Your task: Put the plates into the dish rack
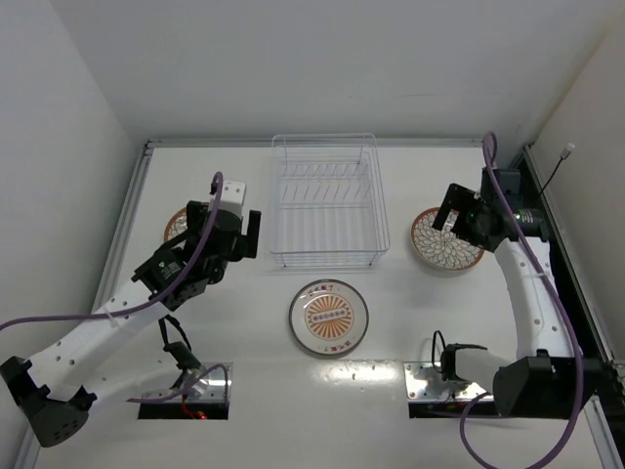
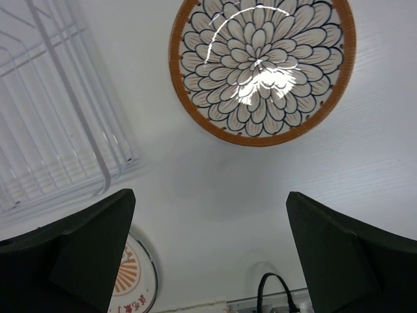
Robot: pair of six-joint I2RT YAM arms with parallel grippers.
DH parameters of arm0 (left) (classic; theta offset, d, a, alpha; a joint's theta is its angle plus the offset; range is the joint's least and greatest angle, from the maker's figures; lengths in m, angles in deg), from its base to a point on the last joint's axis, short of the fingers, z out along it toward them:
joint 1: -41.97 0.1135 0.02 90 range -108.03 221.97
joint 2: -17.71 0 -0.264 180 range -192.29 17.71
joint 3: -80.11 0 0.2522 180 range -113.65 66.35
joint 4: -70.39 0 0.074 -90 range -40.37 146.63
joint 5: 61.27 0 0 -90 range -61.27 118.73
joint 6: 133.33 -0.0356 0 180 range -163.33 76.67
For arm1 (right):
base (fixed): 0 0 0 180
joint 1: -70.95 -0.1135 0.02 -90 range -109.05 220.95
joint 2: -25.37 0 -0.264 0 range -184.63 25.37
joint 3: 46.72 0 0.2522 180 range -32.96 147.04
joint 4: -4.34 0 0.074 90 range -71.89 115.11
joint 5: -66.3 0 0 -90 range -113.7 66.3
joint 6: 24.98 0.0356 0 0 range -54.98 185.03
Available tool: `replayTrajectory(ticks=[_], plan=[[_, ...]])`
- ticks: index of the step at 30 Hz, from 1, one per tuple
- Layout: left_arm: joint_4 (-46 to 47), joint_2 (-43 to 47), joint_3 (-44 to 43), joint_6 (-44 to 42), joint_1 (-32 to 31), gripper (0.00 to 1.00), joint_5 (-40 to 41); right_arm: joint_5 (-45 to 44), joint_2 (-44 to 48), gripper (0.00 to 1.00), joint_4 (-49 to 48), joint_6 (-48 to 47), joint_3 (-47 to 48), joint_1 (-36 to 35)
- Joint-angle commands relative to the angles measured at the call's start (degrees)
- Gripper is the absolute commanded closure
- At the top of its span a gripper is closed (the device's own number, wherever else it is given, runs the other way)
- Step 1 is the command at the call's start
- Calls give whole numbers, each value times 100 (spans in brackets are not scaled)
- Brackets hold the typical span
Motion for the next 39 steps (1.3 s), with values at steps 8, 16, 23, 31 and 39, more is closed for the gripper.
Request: replayTrajectory(ticks=[8, 16, 23, 31, 39], plan=[[576, 580, 1022, 720, 181, 15, 258, 276, -543, 0, -539, 19, -62, 913], [1025, 1188, 1497, 720, 234, 15, 258, 2657, -1711, 20, -1102, 424, -237, 2864], [1026, 1188, 1550, 720, 234, 15, 126, 2353, -2591, 20, -1014, 152, -53, 3218], [1026, 1240, 1550, 667, 234, 15, 126, 2977, -3391, 25, -1348, 152, -62, 3596], [1079, 1188, 1550, 667, 234, 15, 126, 3336, -4243, 32, -1497, 99, 184, 3596]])
